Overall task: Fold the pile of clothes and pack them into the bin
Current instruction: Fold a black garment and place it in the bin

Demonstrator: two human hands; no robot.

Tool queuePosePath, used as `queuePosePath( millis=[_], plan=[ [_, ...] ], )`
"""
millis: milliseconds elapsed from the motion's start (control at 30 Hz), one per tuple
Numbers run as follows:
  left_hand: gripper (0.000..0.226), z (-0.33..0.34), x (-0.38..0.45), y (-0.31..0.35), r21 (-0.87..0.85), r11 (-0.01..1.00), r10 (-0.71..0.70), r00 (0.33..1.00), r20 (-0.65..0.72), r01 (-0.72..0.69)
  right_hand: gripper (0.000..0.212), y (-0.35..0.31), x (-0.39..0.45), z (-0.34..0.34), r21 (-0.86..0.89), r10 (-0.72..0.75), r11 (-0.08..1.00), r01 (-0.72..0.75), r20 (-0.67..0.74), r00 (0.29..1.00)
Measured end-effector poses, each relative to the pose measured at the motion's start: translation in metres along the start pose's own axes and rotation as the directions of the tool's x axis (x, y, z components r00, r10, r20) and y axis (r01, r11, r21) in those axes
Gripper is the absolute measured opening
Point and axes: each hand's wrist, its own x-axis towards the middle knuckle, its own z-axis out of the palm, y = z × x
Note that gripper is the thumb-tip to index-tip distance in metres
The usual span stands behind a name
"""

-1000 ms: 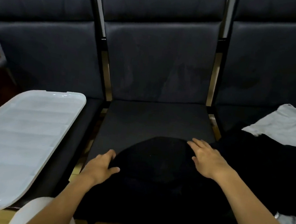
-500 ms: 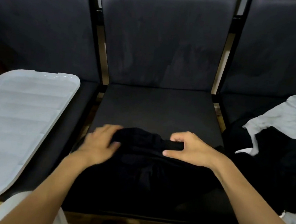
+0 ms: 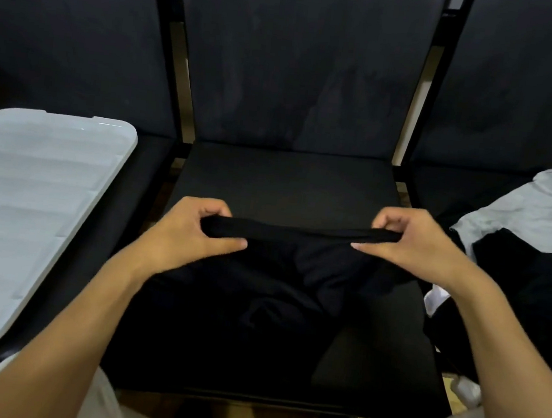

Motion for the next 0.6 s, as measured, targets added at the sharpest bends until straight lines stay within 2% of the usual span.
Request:
queuePosePath(
  millis=[67, 133, 200, 267, 300, 367, 433, 500, 533, 600],
  plan=[
    [0.027, -0.009, -0.006, 0.003, -0.104, 0.994, -0.009, 0.997, 0.083, 0.018, 0.035, -0.004, -0.003, -0.007, 0.089, 0.025, 0.996, -0.025, 0.005, 1.0],
    [0.036, -0.015, -0.009, 0.003, -0.26, 0.966, 0.016, 0.999, 0.046, -0.004, 0.043, -0.007, -0.007, -0.012, 0.236, 0.009, 0.971, -0.026, 0.07, 0.998],
    [0.041, -0.019, -0.01, 0.004, -0.455, 0.891, 0.026, 1.0, 0.009, -0.019, 0.048, -0.013, -0.01, -0.015, 0.435, -0.047, 0.9, 0.002, 0.094, 0.994],
    [0.038, -0.021, -0.009, 0.006, -0.563, 0.826, 0.018, 1.0, -0.023, -0.028, 0.04, -0.018, -0.012, -0.018, 0.621, -0.082, 0.783, 0.033, 0.05, 0.995],
    [0.038, -0.02, -0.008, 0.007, -0.521, 0.852, 0.014, 0.997, -0.073, -0.05, 0.033, -0.022, -0.013, -0.02, 0.678, -0.079, 0.733, 0.055, 0.005, 0.997],
    [0.043, -0.018, -0.005, 0.006, -0.23, 0.97, 0.02, 0.973, -0.231, -0.075, 0.026, -0.024, -0.012, -0.021, 0.702, -0.033, 0.705, 0.103, -0.113, 0.993],
    [0.053, -0.016, -0.002, 0.003, 0.054, 0.998, 0.058, 0.931, -0.362, -0.041, 0.025, -0.014, -0.007, -0.02, 0.571, 0.016, 0.809, 0.139, -0.258, 0.966],
    [0.054, -0.016, 0.0, -0.005, 0.16, 0.987, 0.047, 0.901, -0.431, 0.025, 0.023, -0.003, -0.003, -0.017, 0.324, 0.02, 0.939, 0.117, -0.391, 0.92],
    [0.05, -0.016, 0.001, -0.008, 0.183, 0.982, 0.046, 0.882, -0.468, 0.046, 0.022, 0.002, -0.001, -0.017, 0.23, 0.01, 0.968, 0.099, -0.431, 0.902],
    [0.037, -0.014, 0.002, -0.007, 0.13, 0.989, 0.007, 0.839, -0.543, 0.077, 0.018, 0.007, 0.0, -0.016, 0.203, 0.003, 0.973, 0.105, -0.469, 0.883]
  ],
)
